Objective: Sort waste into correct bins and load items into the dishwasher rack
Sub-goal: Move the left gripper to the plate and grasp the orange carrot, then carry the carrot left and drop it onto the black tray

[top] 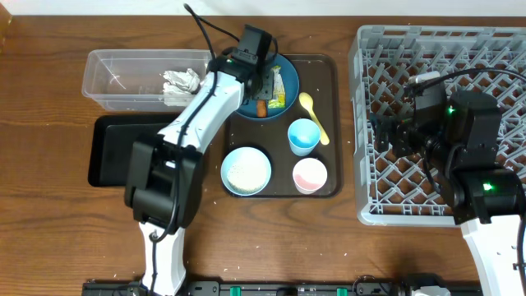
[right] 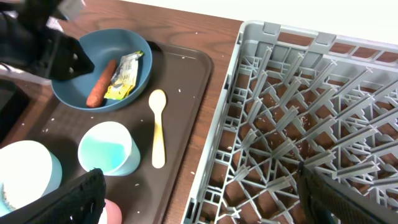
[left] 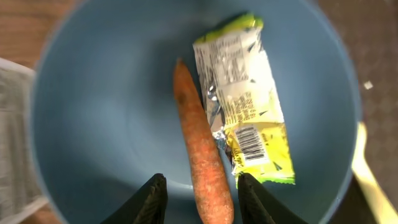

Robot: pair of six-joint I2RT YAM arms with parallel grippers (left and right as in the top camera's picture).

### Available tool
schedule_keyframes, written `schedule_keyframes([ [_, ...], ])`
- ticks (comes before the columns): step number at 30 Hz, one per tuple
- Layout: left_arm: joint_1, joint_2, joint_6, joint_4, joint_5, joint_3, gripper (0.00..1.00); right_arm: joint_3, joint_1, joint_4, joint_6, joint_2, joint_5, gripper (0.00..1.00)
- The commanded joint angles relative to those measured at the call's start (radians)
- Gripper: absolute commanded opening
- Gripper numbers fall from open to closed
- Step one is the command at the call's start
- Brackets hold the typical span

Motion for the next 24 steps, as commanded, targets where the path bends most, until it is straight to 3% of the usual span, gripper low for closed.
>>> schedule_keyframes([
  [1, -0.001, 0.065, -0.01, -0.003, -0.016, 0.005, 0.4, 0.02, -0.006, -0.001, -0.002, -0.002, -0.008, 0.96],
  [14, -0.001, 0.13, -0.01, 0.001, -0.015, 0.003, 0.39, 0.02, -0.006, -0.002, -0.002, -0.002, -0.008, 0.96],
  [18, -0.001, 0.13, -0.01, 0.007, -0.015, 0.003, 0.12, 0.02, -0.006, -0.002, -0.002, -0.002, -0.008, 0.96],
  [24, -0.001, 0.09, -0.01, 0.007, -0.014, 0.009, 0.07, 0.02, -0.006, -0.002, -0.002, -0.002, -0.008, 0.96],
])
